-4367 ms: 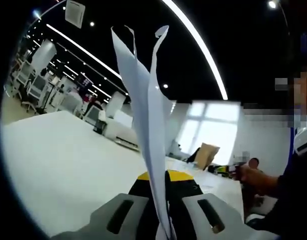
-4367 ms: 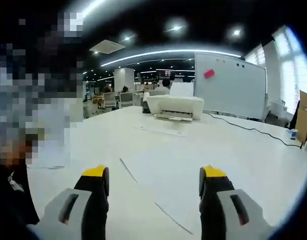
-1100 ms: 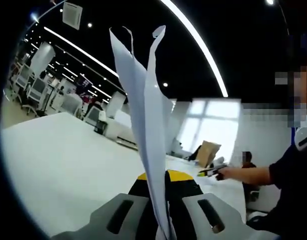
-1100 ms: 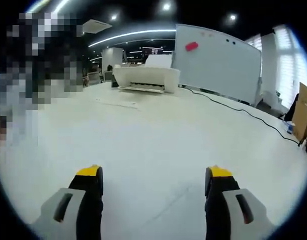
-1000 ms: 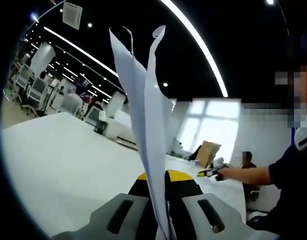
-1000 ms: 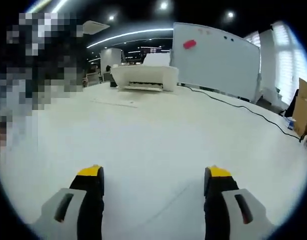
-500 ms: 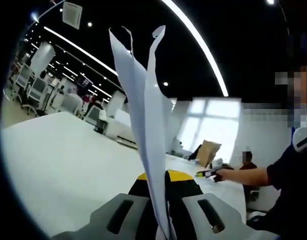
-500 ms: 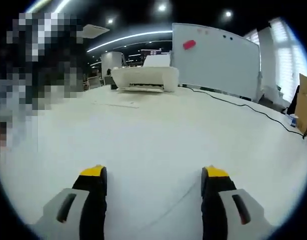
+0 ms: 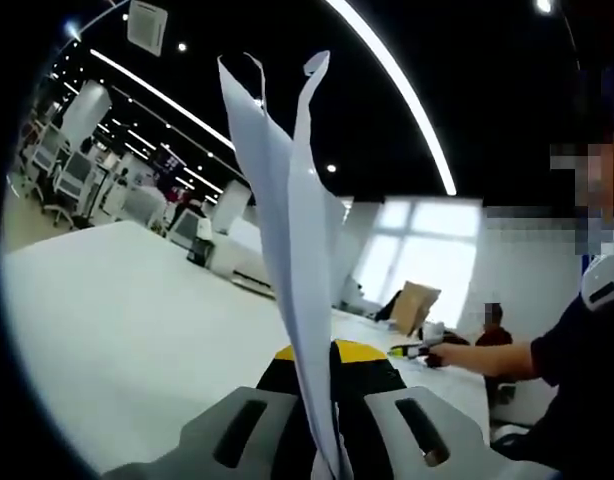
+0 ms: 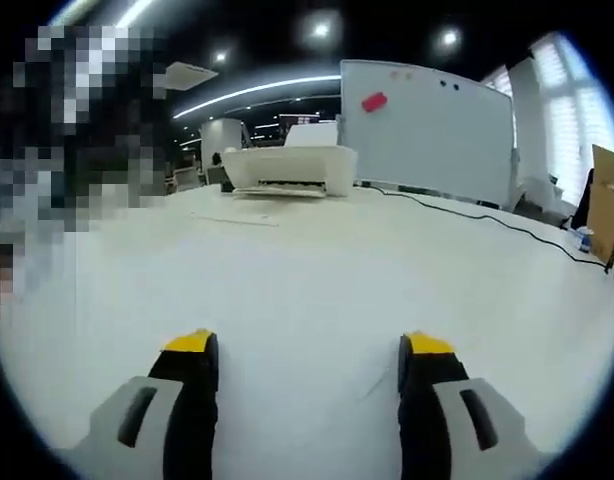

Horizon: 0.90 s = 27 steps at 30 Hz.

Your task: Organize the stack of printing papers by aligning and flattening the scattered papers on the table

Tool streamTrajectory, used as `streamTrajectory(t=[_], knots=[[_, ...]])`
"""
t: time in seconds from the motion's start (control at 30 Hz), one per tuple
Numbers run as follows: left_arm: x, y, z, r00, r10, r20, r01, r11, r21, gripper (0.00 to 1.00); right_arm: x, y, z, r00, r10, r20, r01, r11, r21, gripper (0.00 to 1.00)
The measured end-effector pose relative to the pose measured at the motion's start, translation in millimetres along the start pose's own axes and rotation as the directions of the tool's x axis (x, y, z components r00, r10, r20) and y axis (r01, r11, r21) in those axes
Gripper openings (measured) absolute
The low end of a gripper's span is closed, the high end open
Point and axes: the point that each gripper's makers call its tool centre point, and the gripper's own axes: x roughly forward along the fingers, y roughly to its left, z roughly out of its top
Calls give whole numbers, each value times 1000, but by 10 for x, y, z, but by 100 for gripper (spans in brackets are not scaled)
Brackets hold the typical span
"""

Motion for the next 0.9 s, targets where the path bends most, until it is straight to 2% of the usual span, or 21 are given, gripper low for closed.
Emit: streamTrajectory(t=[0.07, 0.1, 0.4, 0.53, 0.6, 0.83, 0.87, 0.9], knots=[[-1, 0, -1, 1000, 0, -1, 0, 1000, 1, 6, 1, 23, 1, 1000, 6, 2, -6, 1000, 1, 48], [-2, 2, -1, 1000, 0, -1, 0, 1000, 2, 6, 3, 34, 1, 1000, 11, 3, -11, 1000, 1, 45], [-3, 6, -4, 1000, 4, -2, -4, 1000, 3, 6, 39, 12, 17, 1000, 21, 14, -21, 1000, -3, 45], [-5, 14, -1, 1000, 5, -1, -5, 1000, 3, 6, 21, -112, 18, 999, -34, 24, 34, 999, -7, 60], [-5, 15, 0, 1000, 4, -1, -4, 1000, 2, 6, 26, -125, 15, 999, -36, 24, 36, 999, 0, 63], [-5, 18, 1, 1000, 3, 0, -3, 1000, 1, 6, 52, -117, 20, 999, -41, 17, 41, 999, 17, 60], [-5, 21, 2, 1000, 3, 0, -3, 1000, 1, 6, 53, -114, 22, 999, -38, 20, 38, 999, 13, 58], [-5, 21, 2, 1000, 2, 0, -2, 1000, 1, 6, 51, -114, 24, 999, -37, 20, 37, 999, 11, 52]])
